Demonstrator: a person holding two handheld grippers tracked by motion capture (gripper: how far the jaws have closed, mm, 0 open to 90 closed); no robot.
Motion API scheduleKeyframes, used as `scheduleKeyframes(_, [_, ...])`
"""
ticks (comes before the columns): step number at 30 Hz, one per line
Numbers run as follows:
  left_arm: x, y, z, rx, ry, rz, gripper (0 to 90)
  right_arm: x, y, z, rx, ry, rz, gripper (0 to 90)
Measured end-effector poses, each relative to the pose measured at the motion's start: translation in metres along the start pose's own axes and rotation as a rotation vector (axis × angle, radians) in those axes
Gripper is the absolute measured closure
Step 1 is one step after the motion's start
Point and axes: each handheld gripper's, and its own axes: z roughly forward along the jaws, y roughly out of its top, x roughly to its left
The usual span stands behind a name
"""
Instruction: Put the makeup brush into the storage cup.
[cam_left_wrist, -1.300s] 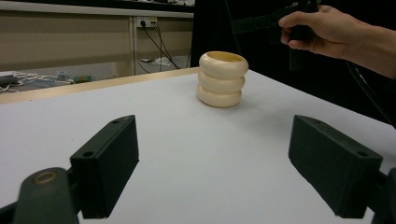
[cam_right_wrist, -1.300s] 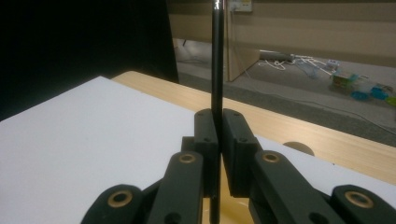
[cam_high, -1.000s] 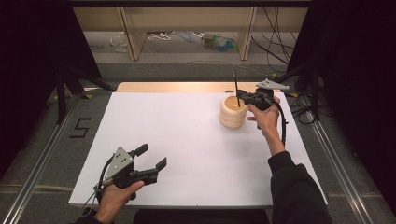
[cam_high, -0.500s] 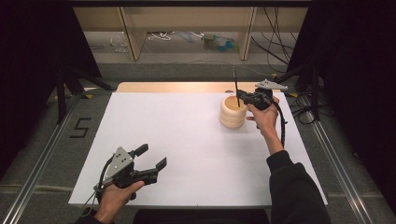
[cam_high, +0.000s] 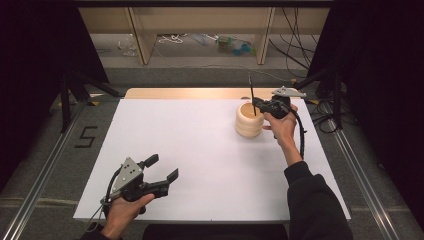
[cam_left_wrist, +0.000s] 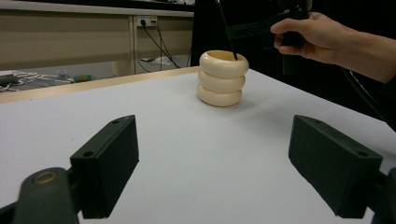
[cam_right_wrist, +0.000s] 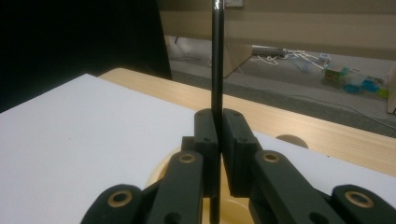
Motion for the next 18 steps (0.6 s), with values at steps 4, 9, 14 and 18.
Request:
scheduleKeyframes(4, [-0.0001,0.0,-0.0001,-0.001,0.0,-0.001,15.9,0.0007,-0.0012,0.0009,0.007,-0.001,-0.001,85.6])
scheduleKeyframes(9, [0.0001,0.0,-0.0002,-0.001,0.001,-0.001,15.9,0.0004,-0.004,0.0016,0.009,0.002,-0.01,85.5])
scheduleKeyframes(14, [0.0002,0.0,-0.0003,0.002,0.001,0.001,15.8,0.0012,-0.0058,0.0011,0.022,-0.002,-0.015,85.6])
scheduleKeyframes(18, [0.0001,0.0,-0.0003,0.001,0.001,0.002,15.9,0.0028,-0.0069,0.0021,0.027,-0.001,-0.025,85.5])
